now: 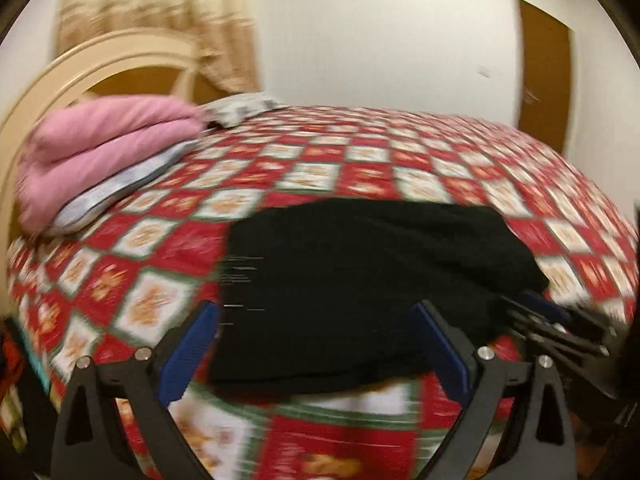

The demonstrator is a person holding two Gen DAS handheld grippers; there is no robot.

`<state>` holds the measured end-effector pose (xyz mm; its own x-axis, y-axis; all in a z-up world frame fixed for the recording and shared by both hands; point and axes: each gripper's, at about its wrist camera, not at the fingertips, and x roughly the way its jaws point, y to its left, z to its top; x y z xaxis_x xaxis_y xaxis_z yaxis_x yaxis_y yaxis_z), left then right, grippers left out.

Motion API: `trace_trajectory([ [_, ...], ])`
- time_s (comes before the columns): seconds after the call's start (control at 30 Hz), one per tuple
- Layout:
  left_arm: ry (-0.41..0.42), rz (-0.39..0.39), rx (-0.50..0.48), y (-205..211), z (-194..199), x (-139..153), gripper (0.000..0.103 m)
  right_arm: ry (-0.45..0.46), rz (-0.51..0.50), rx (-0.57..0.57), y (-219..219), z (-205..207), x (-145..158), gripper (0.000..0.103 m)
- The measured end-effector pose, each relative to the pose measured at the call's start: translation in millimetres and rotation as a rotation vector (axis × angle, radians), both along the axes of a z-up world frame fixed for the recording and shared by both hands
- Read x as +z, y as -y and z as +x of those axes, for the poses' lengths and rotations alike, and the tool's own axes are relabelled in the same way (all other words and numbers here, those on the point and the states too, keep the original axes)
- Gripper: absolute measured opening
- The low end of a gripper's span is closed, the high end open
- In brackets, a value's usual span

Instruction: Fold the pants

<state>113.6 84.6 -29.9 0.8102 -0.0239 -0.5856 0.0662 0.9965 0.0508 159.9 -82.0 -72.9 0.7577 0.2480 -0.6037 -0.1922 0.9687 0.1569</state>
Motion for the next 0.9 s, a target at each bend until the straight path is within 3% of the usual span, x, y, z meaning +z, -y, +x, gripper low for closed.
trace_trajectory([
  [0.13,-0.049,0.089,-0.060,23,6,-20,0.099,0.000,0.001,0.017,4,-3,-4,0.033],
  [0.27,-0.160,0.034,-0.015,-1,18,-42,0.101,-0.009,0.041,0.027,11,-1,-6,0.033],
  [0.4,-0.151,0.027,-0.022,-21,15,-43,0.102,-0.011,0.075,0.041,15,0,-8,0.033],
  [0.57,-0.167,-0.067,0.017,-42,8,-42,0.101,-0.010,0.082,0.048,14,-1,-8,0.034],
  [0.63,-0.189,-0.058,0.047,-41,8,-46,0.103,-0.016,0.076,0.065,10,-2,-6,0.047],
  [0.7,-0.245,-0.110,0.084,-44,12,-52,0.103,-0.024,0.122,0.051,11,-10,0,0.053],
  [0.77,-0.238,-0.164,0.114,-50,8,-49,0.103,-0.006,0.196,0.030,15,-23,6,0.061],
  [0.83,-0.234,-0.189,0.133,-52,4,-43,0.103,0.011,0.215,-0.017,20,-37,12,0.077],
  [0.9,-0.215,-0.178,0.141,-50,0,-35,0.103,-0.003,0.215,-0.058,22,-47,14,0.080],
])
